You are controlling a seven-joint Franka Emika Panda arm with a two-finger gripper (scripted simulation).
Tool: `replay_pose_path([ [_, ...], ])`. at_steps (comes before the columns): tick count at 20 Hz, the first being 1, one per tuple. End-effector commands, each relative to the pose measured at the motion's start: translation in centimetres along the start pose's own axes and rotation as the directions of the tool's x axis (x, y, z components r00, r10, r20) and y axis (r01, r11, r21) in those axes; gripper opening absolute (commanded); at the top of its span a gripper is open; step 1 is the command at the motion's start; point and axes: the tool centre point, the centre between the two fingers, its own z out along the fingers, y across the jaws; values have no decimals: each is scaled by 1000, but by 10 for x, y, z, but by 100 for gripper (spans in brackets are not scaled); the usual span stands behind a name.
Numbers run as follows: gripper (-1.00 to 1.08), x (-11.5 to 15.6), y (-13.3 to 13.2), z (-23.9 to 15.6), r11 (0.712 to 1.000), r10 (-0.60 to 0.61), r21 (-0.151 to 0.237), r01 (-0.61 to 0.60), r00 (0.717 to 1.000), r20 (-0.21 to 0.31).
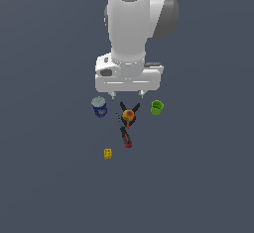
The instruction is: Pick up a designated object from a clutter of objects.
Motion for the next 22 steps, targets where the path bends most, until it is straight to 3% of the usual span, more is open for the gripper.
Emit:
replay_pose_path([
  [1, 100, -6, 15, 14, 1000, 17, 2, -17, 1000, -1],
  [13, 100, -70, 103, 104, 991, 137, 11, -137, 990, -14],
  [22, 100, -114, 136, 142, 980, 197, 9, -197, 980, -20],
])
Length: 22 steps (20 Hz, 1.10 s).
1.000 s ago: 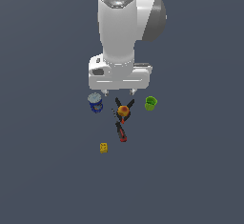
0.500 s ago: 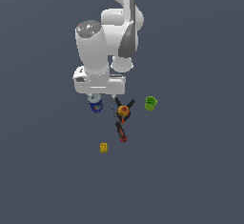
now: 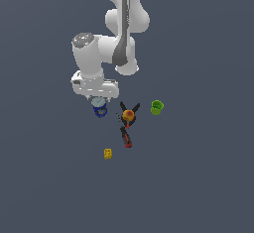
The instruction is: Pick up a designated object from a clutter of objects.
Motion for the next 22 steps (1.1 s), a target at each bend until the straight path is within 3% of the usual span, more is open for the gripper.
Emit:
replay_pose_path([
  [1, 100, -8, 7, 6, 1000, 11, -1, -11, 1000, -2],
  [13, 100, -15, 13, 17, 1000, 21, -2, -21, 1000, -2],
  [22, 100, -16, 14, 52, 1000, 22, -3, -22, 1000, -3],
])
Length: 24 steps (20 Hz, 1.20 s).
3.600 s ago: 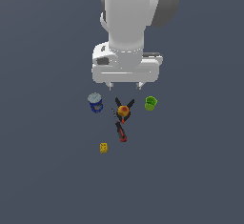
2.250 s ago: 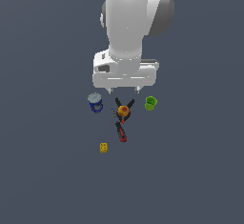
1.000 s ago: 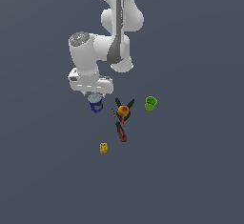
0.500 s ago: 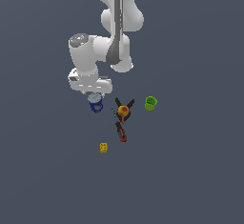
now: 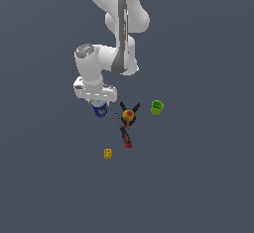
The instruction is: Pick up a designated object from a clutter of objects.
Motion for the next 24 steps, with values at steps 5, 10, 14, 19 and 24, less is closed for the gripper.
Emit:
replay_pose_path([
  [5, 100, 0, 0, 17, 1000, 1, 0, -1, 1000, -1],
  [10, 100, 1, 0, 17, 1000, 0, 1, 0, 1000, -1],
  [14, -100, 1, 0, 17, 1000, 0, 1, 0, 1000, -1],
  [19, -100, 1, 0, 17, 1000, 0, 1, 0, 1000, -1],
  [24, -100, 0, 0, 15, 1000, 0, 1, 0, 1000, 0],
])
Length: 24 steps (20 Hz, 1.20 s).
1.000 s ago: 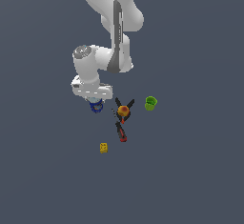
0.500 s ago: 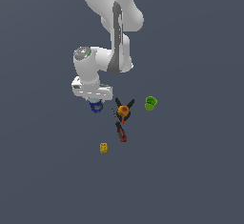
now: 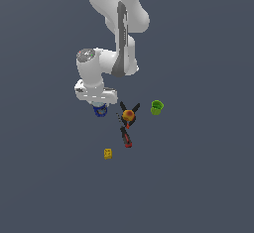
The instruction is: Pick up a designated object from a clutter of objects.
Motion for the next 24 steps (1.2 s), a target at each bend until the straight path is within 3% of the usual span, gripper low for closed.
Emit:
replay_pose_path([
  [1, -100, 1, 0, -3, 1000, 0, 0, 0, 1000, -2],
  [12, -100, -2, 0, -46, 1000, 1, -1, -1, 1000, -2],
  [24, -100, -8, 1, -143, 1000, 2, -5, -2, 1000, -1],
])
